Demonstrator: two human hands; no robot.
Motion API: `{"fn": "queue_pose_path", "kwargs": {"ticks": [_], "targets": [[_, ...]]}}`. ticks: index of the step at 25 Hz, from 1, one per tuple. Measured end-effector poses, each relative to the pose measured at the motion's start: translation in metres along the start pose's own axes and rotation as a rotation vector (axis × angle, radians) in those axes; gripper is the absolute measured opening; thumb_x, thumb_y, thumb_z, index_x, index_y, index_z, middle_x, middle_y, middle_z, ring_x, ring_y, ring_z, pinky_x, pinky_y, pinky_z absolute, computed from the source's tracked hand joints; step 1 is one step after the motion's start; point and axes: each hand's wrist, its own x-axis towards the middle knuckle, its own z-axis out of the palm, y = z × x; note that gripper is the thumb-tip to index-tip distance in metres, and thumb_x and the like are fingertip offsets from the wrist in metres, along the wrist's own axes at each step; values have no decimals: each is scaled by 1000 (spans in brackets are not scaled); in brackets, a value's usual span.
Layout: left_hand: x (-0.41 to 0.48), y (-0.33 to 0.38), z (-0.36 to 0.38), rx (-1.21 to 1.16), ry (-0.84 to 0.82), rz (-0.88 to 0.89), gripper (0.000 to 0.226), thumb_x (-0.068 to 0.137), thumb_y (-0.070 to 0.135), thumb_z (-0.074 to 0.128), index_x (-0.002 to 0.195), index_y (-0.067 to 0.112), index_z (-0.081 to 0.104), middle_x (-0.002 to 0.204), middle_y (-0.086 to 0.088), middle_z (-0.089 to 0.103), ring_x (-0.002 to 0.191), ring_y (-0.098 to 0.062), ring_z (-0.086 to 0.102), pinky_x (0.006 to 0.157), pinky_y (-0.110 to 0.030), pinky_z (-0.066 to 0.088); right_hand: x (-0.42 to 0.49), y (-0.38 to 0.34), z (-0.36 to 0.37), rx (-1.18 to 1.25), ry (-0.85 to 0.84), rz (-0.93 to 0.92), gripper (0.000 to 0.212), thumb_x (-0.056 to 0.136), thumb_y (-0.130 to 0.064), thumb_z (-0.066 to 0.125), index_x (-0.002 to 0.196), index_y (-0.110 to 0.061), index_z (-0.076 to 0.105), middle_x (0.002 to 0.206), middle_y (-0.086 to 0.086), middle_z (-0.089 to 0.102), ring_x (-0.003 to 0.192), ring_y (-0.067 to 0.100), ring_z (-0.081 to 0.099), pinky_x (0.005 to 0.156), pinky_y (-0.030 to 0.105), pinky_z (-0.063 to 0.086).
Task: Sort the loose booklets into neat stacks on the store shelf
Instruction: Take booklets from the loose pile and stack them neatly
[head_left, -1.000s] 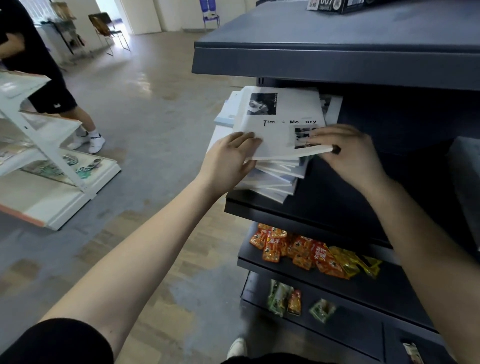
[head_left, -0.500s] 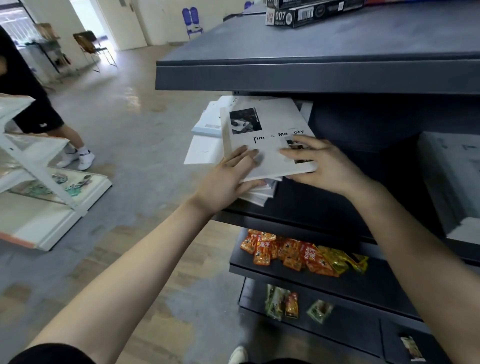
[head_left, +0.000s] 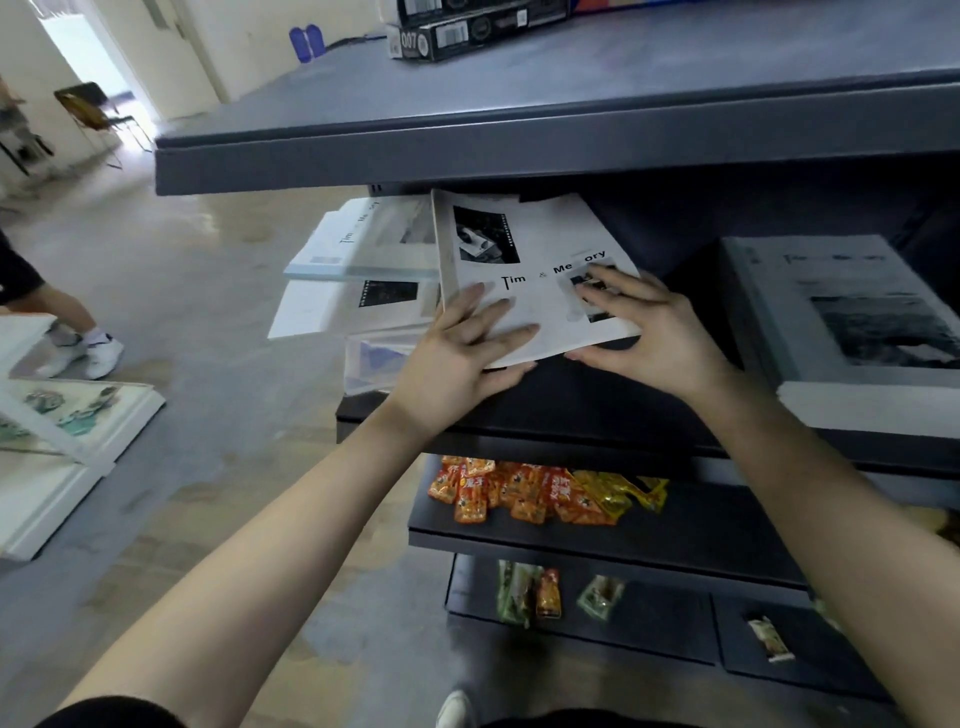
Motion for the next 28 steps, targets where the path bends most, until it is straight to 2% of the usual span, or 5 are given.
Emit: {"fn": "queue_pose_path", "kwargs": {"ticks": [8,11,14,19,28], "targets": [[67,96,80,-172,81,77,32,89,38,59,106,13,72,111,-13,68,119,-34,53,99,-50,46,-84,61,-93,-206,64,65,60,71,-50,64,112,-6,67,125,18,59,115,14,50,96,54,45],[96,137,112,-260,54,127,30,82,32,68,104,12,74,105,-11,70,113,-34,58,92,-50,50,-124,86,-128,-234,110,146,59,72,-50,63,112,-5,67,123,20,60,116,24,56,92,52,48],[114,173,139,-324,-85,93,42,82,41,60,110,12,71,114,-13,67,117,-37,55,93,-51,50,-155,110,-157,-245,-13,196,60,75,-52,59,119,-11,63,127,10,57,121,22,51,102,42,41],[143,211,158,-255,-615,-101,61,88,60,43,143,35,34,155,-5,24,143,-39,8,116,-50,18,-183,145,-167,-279,-241,382,73,74,-59,58,133,-16,51,142,14,44,136,24,36,114,40,21],[164,223,175,-160,-579,-264,57,90,60,41,142,38,35,154,-6,26,141,-43,8,115,-53,12,-153,166,-176,-26,-302,664,64,80,-41,68,138,-32,42,156,-7,17,141,11,21,112,21,16]]}}
